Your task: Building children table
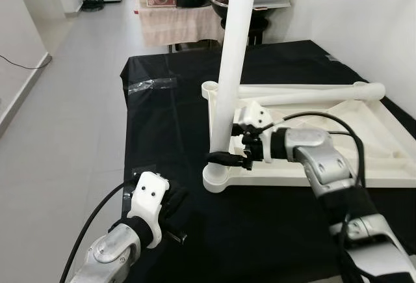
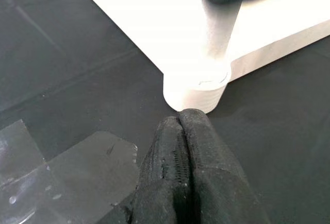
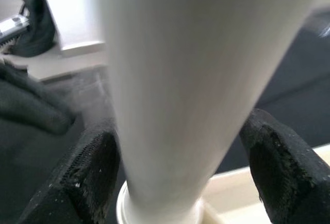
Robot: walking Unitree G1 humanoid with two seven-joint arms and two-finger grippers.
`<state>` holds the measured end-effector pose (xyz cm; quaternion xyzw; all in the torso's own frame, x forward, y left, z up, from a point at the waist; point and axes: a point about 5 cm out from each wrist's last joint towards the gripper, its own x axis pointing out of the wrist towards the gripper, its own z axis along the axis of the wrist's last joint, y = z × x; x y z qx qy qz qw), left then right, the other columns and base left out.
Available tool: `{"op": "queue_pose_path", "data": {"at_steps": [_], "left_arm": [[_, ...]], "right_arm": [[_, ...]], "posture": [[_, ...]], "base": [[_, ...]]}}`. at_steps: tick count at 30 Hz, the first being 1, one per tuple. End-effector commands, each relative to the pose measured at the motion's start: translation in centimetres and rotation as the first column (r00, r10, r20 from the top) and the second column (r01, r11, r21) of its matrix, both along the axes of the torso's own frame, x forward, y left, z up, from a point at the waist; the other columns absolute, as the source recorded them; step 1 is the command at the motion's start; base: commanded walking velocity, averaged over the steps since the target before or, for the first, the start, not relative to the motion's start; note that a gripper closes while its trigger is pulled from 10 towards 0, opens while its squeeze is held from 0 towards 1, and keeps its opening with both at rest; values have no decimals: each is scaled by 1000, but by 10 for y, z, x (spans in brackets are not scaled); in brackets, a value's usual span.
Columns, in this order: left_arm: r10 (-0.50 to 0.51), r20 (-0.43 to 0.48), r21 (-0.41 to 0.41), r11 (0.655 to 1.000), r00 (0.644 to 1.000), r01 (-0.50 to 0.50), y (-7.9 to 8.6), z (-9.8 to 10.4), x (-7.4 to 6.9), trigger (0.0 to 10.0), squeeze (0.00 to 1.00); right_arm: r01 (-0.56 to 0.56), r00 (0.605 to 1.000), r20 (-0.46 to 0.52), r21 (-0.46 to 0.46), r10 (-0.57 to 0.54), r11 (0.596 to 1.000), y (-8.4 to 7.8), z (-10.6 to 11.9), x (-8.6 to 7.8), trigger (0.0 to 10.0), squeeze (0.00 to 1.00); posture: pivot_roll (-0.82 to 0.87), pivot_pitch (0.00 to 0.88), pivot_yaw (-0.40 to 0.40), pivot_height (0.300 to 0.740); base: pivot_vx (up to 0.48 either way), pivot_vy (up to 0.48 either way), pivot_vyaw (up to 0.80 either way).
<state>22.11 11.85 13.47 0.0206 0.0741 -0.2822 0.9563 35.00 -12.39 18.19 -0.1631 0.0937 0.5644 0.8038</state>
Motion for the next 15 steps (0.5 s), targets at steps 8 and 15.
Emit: {"op": "queue_pose_path", "data": {"at_steps": [8,15], "left_arm": [[-5,-3,14,1000,1000,5,-2,-5,-2,10000,0],[9,23,-4,1000,1000,-9,-2,-3,-1,10000,0]], "right_arm": [[38,997,-66,-9,-39,999,-5,-12,10,0,0],[33,998,-52,35,-31,999,-15,-8,11,0,0]], "posture": [[34,59,-59,740],[8,68,-55,740]], "base": [[0,0,0],[0,0,0]]}}
